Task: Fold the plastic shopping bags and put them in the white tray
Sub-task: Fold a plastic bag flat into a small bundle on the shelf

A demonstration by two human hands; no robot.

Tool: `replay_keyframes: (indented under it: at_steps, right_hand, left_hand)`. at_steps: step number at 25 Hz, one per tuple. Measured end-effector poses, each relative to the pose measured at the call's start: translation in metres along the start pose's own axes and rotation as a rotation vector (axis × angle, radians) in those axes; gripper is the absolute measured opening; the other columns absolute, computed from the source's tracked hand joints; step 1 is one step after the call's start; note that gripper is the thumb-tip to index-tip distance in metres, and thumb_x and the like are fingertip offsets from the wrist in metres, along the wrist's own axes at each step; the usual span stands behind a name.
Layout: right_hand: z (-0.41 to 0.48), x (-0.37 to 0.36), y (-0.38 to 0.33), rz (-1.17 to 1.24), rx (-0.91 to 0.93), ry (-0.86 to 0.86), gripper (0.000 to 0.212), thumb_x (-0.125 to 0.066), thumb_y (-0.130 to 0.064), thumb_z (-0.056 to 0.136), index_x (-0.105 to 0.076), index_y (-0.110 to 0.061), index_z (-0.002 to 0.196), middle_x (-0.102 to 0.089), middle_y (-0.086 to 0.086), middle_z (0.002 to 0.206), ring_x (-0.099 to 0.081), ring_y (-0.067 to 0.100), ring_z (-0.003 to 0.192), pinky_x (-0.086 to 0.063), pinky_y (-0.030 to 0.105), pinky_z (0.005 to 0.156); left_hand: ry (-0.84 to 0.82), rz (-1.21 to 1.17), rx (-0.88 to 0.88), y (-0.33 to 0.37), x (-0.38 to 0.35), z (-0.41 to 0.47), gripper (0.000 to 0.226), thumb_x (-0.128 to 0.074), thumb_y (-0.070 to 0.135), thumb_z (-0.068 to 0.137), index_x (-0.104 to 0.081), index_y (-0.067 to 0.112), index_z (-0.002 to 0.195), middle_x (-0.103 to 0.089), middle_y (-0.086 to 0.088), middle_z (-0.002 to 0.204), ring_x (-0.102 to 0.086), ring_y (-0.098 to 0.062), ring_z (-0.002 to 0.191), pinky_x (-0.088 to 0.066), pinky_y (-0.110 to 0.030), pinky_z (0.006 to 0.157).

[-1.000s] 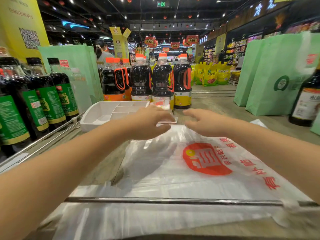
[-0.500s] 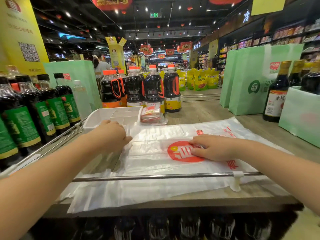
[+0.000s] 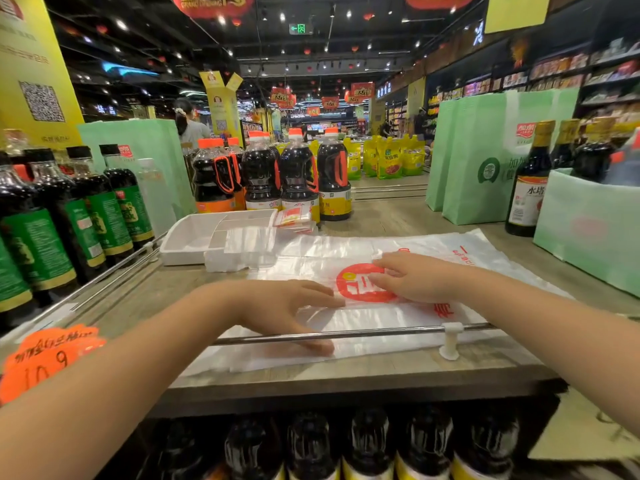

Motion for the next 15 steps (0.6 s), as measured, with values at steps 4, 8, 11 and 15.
replay_keyframes:
  at_steps: [4, 8, 11, 15]
  right_hand:
    - [-0.028, 0.003, -0.009, 0.038, 0.122, -0.144, 0.067, -0.047, -0.075, 0.086, -0.035, -0.049, 0.147, -0.032, -0.023, 0.155, -0.032, 0.004, 0.141, -0.025, 0.035, 0.118]
    - [-0.03, -0.015, -0.005, 0.011, 0.205, -0.234, 0.071, -0.046, -0.077, 0.083, -0.031, -0.053, 0.149, -0.018, -0.031, 0.158, -0.017, -0.006, 0.145, -0.014, 0.032, 0.123]
    - [-0.018, -0.016, -0.008, 0.011, 0.228, -0.224, 0.069, -0.04, -0.075, 0.086, -0.03, -0.051, 0.15, -0.016, -0.032, 0.158, -0.012, -0.011, 0.144, -0.01, 0.03, 0.124]
    - [-0.024, -0.011, -0.011, 0.02, 0.311, -0.147, 0.067, -0.046, -0.079, 0.083, -0.037, -0.055, 0.145, -0.02, -0.037, 0.155, -0.015, -0.015, 0.142, -0.016, 0.029, 0.122]
  left_hand:
    - [-0.043, 0.122, 0.069, -0.012, 0.0, -0.002, 0.087, -0.047, 0.087, 0.077, -0.012, 0.057, 0.151, -0.006, 0.028, 0.162, -0.01, -0.004, 0.15, -0.014, -0.046, 0.123]
    - [0.125, 0.389, -0.073, 0.002, 0.015, -0.002, 0.068, -0.037, 0.068, 0.095, -0.018, 0.045, 0.155, -0.026, 0.02, 0.16, -0.036, -0.009, 0.142, -0.037, -0.039, 0.114]
    - [0.204, 0.39, -0.171, 0.012, 0.02, 0.0, 0.053, -0.038, 0.05, 0.101, -0.03, 0.043, 0.153, -0.034, 0.022, 0.156, -0.04, -0.003, 0.137, -0.04, -0.03, 0.11]
    - [0.291, 0.26, -0.154, 0.002, 0.02, -0.004, 0.041, -0.037, 0.045, 0.102, -0.049, 0.046, 0.141, -0.041, 0.03, 0.147, -0.041, 0.009, 0.129, -0.031, -0.009, 0.102]
Point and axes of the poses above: each hand's wrist, its own z-axis towards the middle knuckle, its own x-axis out of the back of the hand, y = z × x, the point moved 9 cm from there along z, towards the middle knuckle
